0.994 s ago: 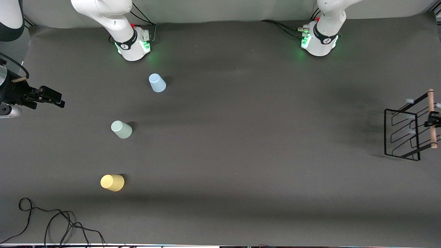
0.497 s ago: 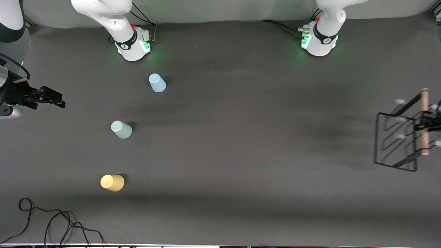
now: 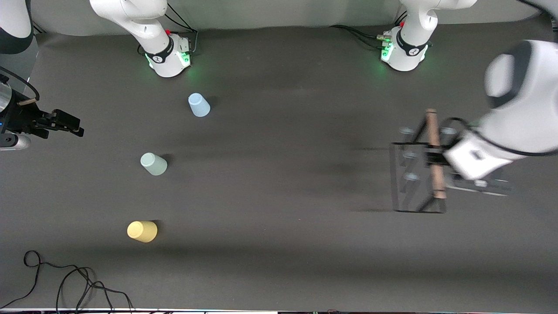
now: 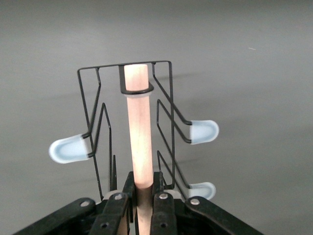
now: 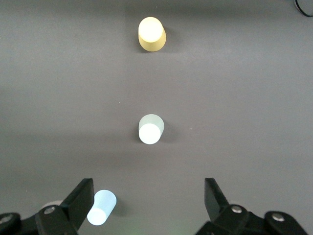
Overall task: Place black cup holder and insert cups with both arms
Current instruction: 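Carry the cup holder to the table middle and set it down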
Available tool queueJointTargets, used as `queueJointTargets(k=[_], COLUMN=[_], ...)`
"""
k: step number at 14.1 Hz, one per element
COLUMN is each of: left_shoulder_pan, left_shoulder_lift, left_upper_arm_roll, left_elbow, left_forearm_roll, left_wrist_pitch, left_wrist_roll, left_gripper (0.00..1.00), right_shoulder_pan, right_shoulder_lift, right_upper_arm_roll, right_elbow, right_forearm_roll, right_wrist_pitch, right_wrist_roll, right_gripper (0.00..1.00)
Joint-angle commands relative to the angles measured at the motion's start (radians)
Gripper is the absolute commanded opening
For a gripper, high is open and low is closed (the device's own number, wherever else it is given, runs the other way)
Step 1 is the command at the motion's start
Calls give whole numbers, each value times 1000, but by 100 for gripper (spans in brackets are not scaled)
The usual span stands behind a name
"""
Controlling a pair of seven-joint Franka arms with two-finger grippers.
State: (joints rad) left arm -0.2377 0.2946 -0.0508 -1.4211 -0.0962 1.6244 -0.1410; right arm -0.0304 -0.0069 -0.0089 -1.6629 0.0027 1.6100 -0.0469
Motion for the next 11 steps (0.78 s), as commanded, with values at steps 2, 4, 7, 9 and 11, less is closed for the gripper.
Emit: queueJointTargets(k=[2,4,7,9,11], left_shoulder_pan=[-220,-305,-441,-509,-552], left_shoulder_lift=[101,170,268,317,362], left_upper_arm_roll=[25,17,5,6,5], left_elbow=[105,163,215,217,228], left_forearm_roll=[-72,-120,-117,-112,-114], left_wrist_pitch=[-6,14,186,283,328], left_wrist_roll=[-164,-286,-510,-589,-624], left_gripper=[0,0,0,0,0], right_shoulder_pan=[0,3,47,66,75], right_shoulder_lift=[8,5,-22,-82,-201], right_upper_arm_roll=[4,4,3,3,3], right_elbow=[11,3,-44,-153,-330], right_forearm_roll=[-1,0,-1,-1,-1], right_wrist_pitch=[1,5,7,43,147], right_wrist_roll=[12,13,16,62,67], right_gripper=[100,100,100,100,100])
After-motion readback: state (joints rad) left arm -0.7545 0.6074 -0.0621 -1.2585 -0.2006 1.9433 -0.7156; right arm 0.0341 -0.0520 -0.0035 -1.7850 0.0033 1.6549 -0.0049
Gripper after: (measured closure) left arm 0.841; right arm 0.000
